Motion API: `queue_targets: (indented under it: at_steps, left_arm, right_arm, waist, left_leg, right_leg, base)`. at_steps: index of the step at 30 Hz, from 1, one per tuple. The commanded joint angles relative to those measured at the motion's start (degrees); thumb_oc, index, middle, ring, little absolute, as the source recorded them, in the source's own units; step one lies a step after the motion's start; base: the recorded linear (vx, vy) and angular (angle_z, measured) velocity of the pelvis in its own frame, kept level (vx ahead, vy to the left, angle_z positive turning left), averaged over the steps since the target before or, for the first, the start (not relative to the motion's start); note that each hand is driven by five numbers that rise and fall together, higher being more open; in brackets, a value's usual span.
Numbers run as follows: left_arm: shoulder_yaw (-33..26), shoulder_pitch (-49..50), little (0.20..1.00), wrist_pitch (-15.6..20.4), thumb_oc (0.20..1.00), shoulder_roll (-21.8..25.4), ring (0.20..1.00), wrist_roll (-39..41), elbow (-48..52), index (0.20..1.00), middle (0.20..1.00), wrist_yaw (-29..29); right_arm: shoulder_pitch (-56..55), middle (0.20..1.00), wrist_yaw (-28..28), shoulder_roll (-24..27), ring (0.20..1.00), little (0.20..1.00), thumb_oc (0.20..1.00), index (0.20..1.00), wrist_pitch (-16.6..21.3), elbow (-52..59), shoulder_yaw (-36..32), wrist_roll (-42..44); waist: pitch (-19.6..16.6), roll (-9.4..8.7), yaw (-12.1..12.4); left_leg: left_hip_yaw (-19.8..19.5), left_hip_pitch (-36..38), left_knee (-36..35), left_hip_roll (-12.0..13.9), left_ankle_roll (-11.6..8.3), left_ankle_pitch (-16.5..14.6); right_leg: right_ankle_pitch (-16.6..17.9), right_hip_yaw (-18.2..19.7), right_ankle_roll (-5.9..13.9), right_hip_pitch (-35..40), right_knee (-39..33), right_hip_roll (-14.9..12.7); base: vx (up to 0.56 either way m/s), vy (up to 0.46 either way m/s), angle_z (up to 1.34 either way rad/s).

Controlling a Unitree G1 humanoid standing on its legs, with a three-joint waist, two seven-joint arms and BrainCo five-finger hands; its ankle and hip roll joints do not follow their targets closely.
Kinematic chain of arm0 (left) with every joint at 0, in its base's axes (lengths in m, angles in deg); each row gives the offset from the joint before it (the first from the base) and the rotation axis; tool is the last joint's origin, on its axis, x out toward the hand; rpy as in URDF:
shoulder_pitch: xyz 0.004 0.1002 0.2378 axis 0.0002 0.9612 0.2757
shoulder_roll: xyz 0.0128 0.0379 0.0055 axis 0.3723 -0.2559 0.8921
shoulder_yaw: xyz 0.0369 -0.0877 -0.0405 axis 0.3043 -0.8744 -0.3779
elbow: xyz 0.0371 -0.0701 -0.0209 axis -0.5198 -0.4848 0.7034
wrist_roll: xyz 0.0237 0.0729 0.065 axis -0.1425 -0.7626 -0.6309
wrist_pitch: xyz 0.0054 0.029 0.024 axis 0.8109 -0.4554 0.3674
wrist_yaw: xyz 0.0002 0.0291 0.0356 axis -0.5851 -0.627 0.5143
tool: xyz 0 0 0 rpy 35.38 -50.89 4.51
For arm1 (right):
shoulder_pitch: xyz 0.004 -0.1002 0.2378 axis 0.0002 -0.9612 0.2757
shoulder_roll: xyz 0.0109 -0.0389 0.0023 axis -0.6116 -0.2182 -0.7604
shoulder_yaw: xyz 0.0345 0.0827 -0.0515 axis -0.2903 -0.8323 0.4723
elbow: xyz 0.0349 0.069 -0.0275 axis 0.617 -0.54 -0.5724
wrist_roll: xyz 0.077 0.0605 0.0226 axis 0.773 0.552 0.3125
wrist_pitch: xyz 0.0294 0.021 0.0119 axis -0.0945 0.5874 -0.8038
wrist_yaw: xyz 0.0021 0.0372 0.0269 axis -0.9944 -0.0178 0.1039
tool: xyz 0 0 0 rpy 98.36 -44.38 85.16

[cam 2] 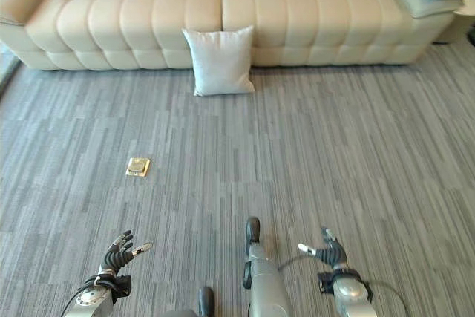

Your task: Pick up all the scattered cushions and arrange them neatly on the sofa.

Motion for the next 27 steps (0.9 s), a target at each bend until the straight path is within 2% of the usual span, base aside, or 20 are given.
queue_targets:
  at_steps: [1, 2, 3, 4, 5, 6, 8, 9, 10, 11, 12, 13, 16, 19, 21, 22, 23, 24, 26, 27]
  left_arm:
    - [0.73, -1.56, 1.000, 1.99, 1.000, 2.37, 1.000, -0.25, 3.69, 1.000, 1.000, -1.70]
    - [0.95, -2.01, 1.000, 1.86, 1.000, 2.38, 1.000, -0.38, 3.03, 1.000, 1.000, -1.50]
    - [0.93, -2.04, 1.000, 1.86, 1.000, 2.41, 1.000, -0.38, 3.02, 1.000, 1.000, -1.50]
    - [1.16, -2.45, 1.000, 1.91, 1.000, 2.31, 1.000, -0.22, 2.52, 1.000, 1.000, -1.60]
    - [1.60, -3.14, 1.000, 1.89, 1.000, 2.16, 1.000, 0.08, 1.81, 1.000, 1.000, -1.65]
    - [1.92, -3.15, 1.000, 1.83, 1.000, 2.17, 1.000, -0.28, 1.64, 1.000, 1.000, -1.84]
    - [2.02, -3.02, 1.000, 1.73, 1.000, 2.31, 1.000, -0.45, 2.04, 1.000, 1.000, -1.97]
    - [1.85, -2.48, 1.000, 1.54, 1.000, 2.61, 1.000, -0.98, 2.56, 1.000, 1.000, -1.78]
    - [1.71, -2.16, 1.000, 1.43, 1.000, 2.78, 1.000, -1.25, 2.99, 1.000, 1.000, -1.70]
    - [1.71, -2.14, 1.000, 1.42, 1.000, 2.79, 1.000, -1.25, 3.01, 1.000, 1.000, -1.70]
    - [0.97, -1.52, 1.000, 1.30, 1.000, 2.59, 1.000, -1.36, 3.02, 1.000, 1.000, -1.20]
    - [1.02, -1.41, 1.000, 1.18, 1.000, 2.55, 1.000, -1.41, 3.04, 1.000, 1.000, -1.25]
    - [0.44, -0.47, 1.000, 0.76, 1.000, 2.32, 1.000, -2.36, 2.55, 1.000, 1.000, -0.87]
    - [0.26, 0.06, 1.000, 0.52, 1.000, 2.64, 1.000, -3.03, 2.61, 1.000, 1.000, -1.35]
    - [0.17, 0.21, 1.000, 0.39, 1.000, 3.06, 1.000, -3.71, 2.03, 1.000, 1.000, -1.34]
    - [0.11, 0.30, 1.000, 0.46, 1.000, 3.35, 1.000, -3.90, 2.07, 1.000, 1.000, -1.31]
    - [0.37, 0.06, 1.000, 0.29, 1.000, 3.73, 1.000, -4.24, 2.14, 1.000, 1.000, -1.28]
    - [0.53, -0.31, 1.000, 0.25, 1.000, 4.16, 1.000, -4.31, 2.34, 1.000, 1.000, -1.19]
    - [0.74, -1.07, 1.000, 0.31, 1.000, 5.04, 1.000, -4.51, 2.67, 1.000, 1.000, -0.70]
    - [0.93, -1.77, 1.000, 0.24, 1.000, 5.45, 1.000, -4.36, 2.70, 1.000, 1.000, -0.55]
  right_arm:
    - [4.07, 1.000, -0.12, 3.74, 1.000, 1.000, 1.000, 1.000, 2.39, 2.95, -0.39, -0.62]
    - [4.48, 1.000, 0.28, 3.97, 1.000, 1.000, 1.000, 1.000, 2.26, 2.55, -0.14, -0.60]
    - [4.51, 1.000, 0.28, 3.94, 1.000, 1.000, 1.000, 1.000, 2.26, 2.54, -0.13, -0.60]
    - [4.81, 1.000, 0.35, 4.23, 1.000, 1.000, 1.000, 1.000, 2.03, 2.33, 0.10, -0.56]
    - [5.29, 1.000, 0.54, 4.55, 1.000, 1.000, 1.000, 1.000, 1.81, 1.99, 0.16, -0.48]
    - [5.19, 1.000, 0.52, 4.57, 1.000, 1.000, 1.000, 1.000, 1.85, 1.97, -0.13, -0.29]
    - [5.04, 1.000, 0.49, 4.53, 1.000, 1.000, 1.000, 1.000, 1.81, 2.30, -0.26, -0.34]
    - [4.80, 1.000, 0.71, 4.52, 1.000, 1.000, 1.000, 1.000, 1.64, 2.35, -0.26, -0.73]
    - [4.72, 1.000, 0.91, 4.48, 1.000, 1.000, 1.000, 1.000, 1.61, 2.29, -0.27, -1.06]
    - [4.70, 1.000, 0.91, 4.47, 1.000, 1.000, 1.000, 1.000, 1.61, 2.29, -0.26, -1.07]
    - [4.95, 1.000, 1.52, 4.47, 1.000, 1.000, 1.000, 1.000, 1.62, 2.18, -0.21, -1.64]
    - [4.82, 1.000, 1.50, 4.31, 1.000, 1.000, 1.000, 1.000, 1.49, 2.33, -0.29, -1.86]
    - [4.26, 1.000, 1.37, 3.85, 1.000, 1.000, 1.000, 1.000, 0.73, 2.31, -0.48, -3.21]
    - [3.54, 1.000, 0.62, 3.41, 1.000, 1.000, 1.000, 1.000, 0.35, 2.41, -0.83, -3.94]
    - [3.08, 1.000, 0.06, 2.30, 1.000, 1.000, 1.000, 1.000, 0.26, 2.56, -0.62, -3.95]
    - [3.13, 1.000, -0.26, 1.70, 1.000, 1.000, 1.000, 1.000, 0.38, 2.45, -0.17, -3.73]
    - [3.14, 1.000, -0.45, 1.12, 1.000, 1.000, 1.000, 1.000, 0.45, 2.66, 0.08, -3.82]
    - [3.56, 1.000, -0.51, 0.71, 1.000, 1.000, 1.000, 1.000, 0.36, 2.79, 0.61, -3.90]
    - [4.96, 1.000, -0.42, 0.00, 1.000, 1.000, 1.000, 1.000, 0.89, 3.28, 1.76, -3.81]
    - [5.90, 1.000, -0.50, -0.16, 1.000, 1.000, 1.000, 1.000, 0.76, 3.95, 2.30, -3.89]
  waist:
    - [-0.24, -0.02, -0.48]
    - [0.07, -0.67, -0.30]
    - [-0.02, -0.82, -0.34]
    - [0.32, -1.01, 0.13]
    - [0.64, -2.03, 1.24]
    - [0.60, -2.60, 1.64]
    - [0.61, -2.92, 2.15]
    - [0.63, -3.54, 3.14]
    - [0.57, -3.31, 3.63]
    - [0.65, -3.40, 3.61]
    - [0.33, -3.03, 4.82]
    - [0.14, -3.05, 5.07]
    - [-1.17, -3.00, 6.13]
    - [-2.57, -3.21, 7.21]
    - [-3.63, -4.54, 7.34]
    - [-4.29, -5.54, 7.51]
    - [-4.69, -6.64, 7.63]
    - [-4.64, -7.22, 7.84]
    - [-3.81, -7.59, 8.15]
    - [-2.98, -6.93, 7.72]
  left_leg:
    - [4.85, -2.47, 18.80, -0.30, -4.09, 15.24]
    - [7.47, -4.66, 23.01, 1.29, -3.76, 15.87]
    - [7.46, -4.82, 22.94, 1.12, -3.71, 16.03]
    - [10.07, -6.39, 23.40, 2.61, -2.40, 14.34]
    - [12.59, -11.69, 23.18, 2.53, -1.02, 10.71]
    - [13.89, -14.58, 20.76, 2.77, -0.70, 9.54]
    - [14.89, -16.04, 18.24, 3.21, -0.62, 9.18]
    - [16.11, -19.75, 10.52, 4.29, -0.83, 9.72]
    - [15.93, -20.57, 6.08, 4.39, -1.43, 11.76]
    - [15.96, -20.35, 5.83, 4.28, -1.42, 11.88]
    - [16.49, -24.06, -3.76, 5.44, -2.83, 16.80]
    - [16.30, -23.33, -6.27, 5.23, -2.78, 17.15]
    - [15.80, -25.61, -10.72, 5.25, -3.18, 19.74]
    - [14.14, -27.29, -6.59, 4.88, -3.04, 21.34]
    - [13.53, -28.36, -1.69, 3.55, -2.21, 20.97]
    - [13.75, -28.38, 0.98, 2.74, -1.55, 19.51]
    - [14.36, -28.02, 2.76, 2.15, -0.67, 17.69]
    - [14.70, -26.98, 3.40, 1.82, 0.41, 15.63]
    - [15.58, -24.21, 3.62, 1.06, 2.57, 12.03]
    - [15.47, -21.28, 2.68, 0.88, 3.37, 10.79]
  right_leg:
    - [-5.39, 0.81, -0.20, 3.36, -1.25, 0.74]
    - [-6.78, 1.04, -1.13, 5.01, -0.88, 0.80]
    - [-6.65, 1.06, -1.10, 4.90, -0.97, 0.64]
    - [-8.04, 1.07, -1.50, 6.71, -0.65, 0.79]
    - [-9.32, 1.89, -1.20, 9.80, -1.15, 0.43]
    - [-9.88, 2.10, -0.76, 11.68, -1.87, 0.03]
    - [-10.24, 2.29, -0.51, 13.26, -2.22, -0.21]
    - [-11.69, 2.62, 0.09, 16.52, -3.10, -0.49]
    - [-12.44, 2.77, 0.24, 18.01, -3.23, -0.13]
    - [-12.47, 2.76, 0.26, 18.13, -3.24, -0.22]
    - [-14.95, 3.20, 0.77, 22.88, -4.20, 0.65]
    - [-15.13, 3.54, 0.92, 23.93, -4.19, 0.55]
    - [-17.29, 6.34, 1.59, 28.05, -3.23, 0.37]
    - [-18.03, 9.29, 2.22, 32.71, -3.07, -0.57]
    - [-15.08, 10.37, 3.30, 33.46, -1.27, -2.71]
    - [-11.92, 10.98, 4.35, 32.96, 0.30, -4.05]
    - [-7.09, 11.20, 5.81, 31.59, 3.33, -5.37]
    - [-3.22, 11.76, 6.48, 29.35, 7.44, -6.39]
    - [3.88, 12.57, 6.65, 24.88, 15.39, -7.59]
    - [4.62, 12.21, 5.88, 20.48, 19.38, -7.45]
  base:
    - [0.37, -0.263, -0.02]
    - [0.37, -0.263, -0.22]
    - [0.29, -0.178, -0.48]
    - [0.41, -0.167, -0.30]
    - [0.60, -0.211, -0.04]
    - [0.44, -0.127, 0.05]
    - [0.35, -0.028, -0.08]
    - [0.57, 0.003, -0.12]
    - [0.45, 0.009, -0.10]
    - [0.61, 0.054, -0.05]
    - [0.52, 0.060, -0.15]
    - [0.72, 0.097, -0.23]
    - [0.56, 0.139, -0.33]
    - [0.66, 0.230, -0.38]
    - [0.63, 0.270, -0.45]
    - [0.58, 0.285, -0.42]
    - [0.50, 0.279, -0.20]
    - [0.42, 0.253, -0.07]
    - [0.43, 0.276, -0.19]
    - [0.42, 0.256, -0.26]
